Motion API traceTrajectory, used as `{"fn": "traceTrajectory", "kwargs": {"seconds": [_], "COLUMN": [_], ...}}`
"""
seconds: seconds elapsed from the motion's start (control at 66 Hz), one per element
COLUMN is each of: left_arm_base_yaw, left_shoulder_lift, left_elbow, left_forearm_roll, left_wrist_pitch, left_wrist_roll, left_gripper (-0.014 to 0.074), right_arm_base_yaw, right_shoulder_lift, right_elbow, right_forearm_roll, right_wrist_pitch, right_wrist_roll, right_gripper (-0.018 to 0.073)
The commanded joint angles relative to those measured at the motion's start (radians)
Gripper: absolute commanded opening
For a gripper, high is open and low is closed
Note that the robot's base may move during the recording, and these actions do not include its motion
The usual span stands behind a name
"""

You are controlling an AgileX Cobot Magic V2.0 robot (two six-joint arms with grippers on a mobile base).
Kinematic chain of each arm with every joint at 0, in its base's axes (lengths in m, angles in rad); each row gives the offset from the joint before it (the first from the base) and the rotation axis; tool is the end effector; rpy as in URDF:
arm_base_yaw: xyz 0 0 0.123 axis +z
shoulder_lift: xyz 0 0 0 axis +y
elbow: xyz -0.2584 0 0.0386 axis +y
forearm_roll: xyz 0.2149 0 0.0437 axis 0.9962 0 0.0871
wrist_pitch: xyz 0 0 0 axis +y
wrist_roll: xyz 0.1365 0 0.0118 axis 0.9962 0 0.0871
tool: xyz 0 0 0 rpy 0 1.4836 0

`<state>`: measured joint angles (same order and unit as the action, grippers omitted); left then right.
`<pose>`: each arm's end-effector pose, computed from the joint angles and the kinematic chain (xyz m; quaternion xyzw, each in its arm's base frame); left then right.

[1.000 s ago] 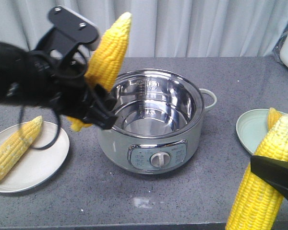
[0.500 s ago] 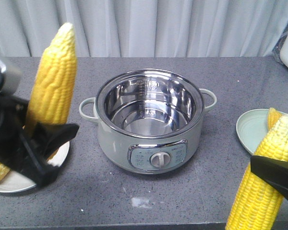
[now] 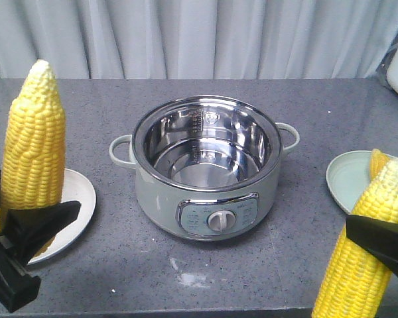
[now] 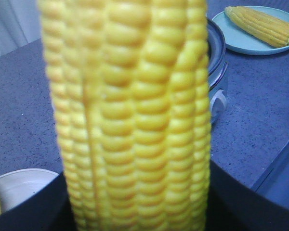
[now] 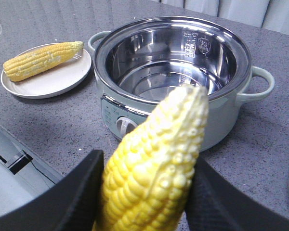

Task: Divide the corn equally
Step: 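Raise the left-held cob out of the pot beside the right one, then turn and drive the base toward the counter with two empty plates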

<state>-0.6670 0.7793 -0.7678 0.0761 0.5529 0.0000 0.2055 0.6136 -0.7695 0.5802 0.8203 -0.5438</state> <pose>0.1451 -0.1072 0.3104 0.2957 0.8009 -0.1381 0.5020 0.1134 0.0798 0.3209 -0.2415 0.8102 0.1961 0.4968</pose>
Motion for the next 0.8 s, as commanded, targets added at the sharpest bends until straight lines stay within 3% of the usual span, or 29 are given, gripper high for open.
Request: {"fn": "traceTrajectory", "kwargs": {"seconds": [0.0, 0.788], "left_arm_base_yaw": [-0.001, -0.001], "left_shoulder_lift": [-0.006, -0.006], "left_elbow": [-0.027, -0.027], "left_forearm_roll": [-0.006, -0.006], "left_wrist_pitch": [-0.081, -0.081], "left_wrist_roll": [-0.012, -0.012], "left_gripper": [0.0368, 0.0368], "right_arm_base_yaw": [-0.003, -0.003], "right_shoulder_lift": [0.002, 0.002], "right_elbow": [-0.027, -0.027], "right_forearm_roll": [0.031, 0.031], "right_wrist_pitch": [-0.058, -0.058], "right_wrist_roll": [-0.007, -0.007], "right_gripper": [0.0233, 0.0233]}}
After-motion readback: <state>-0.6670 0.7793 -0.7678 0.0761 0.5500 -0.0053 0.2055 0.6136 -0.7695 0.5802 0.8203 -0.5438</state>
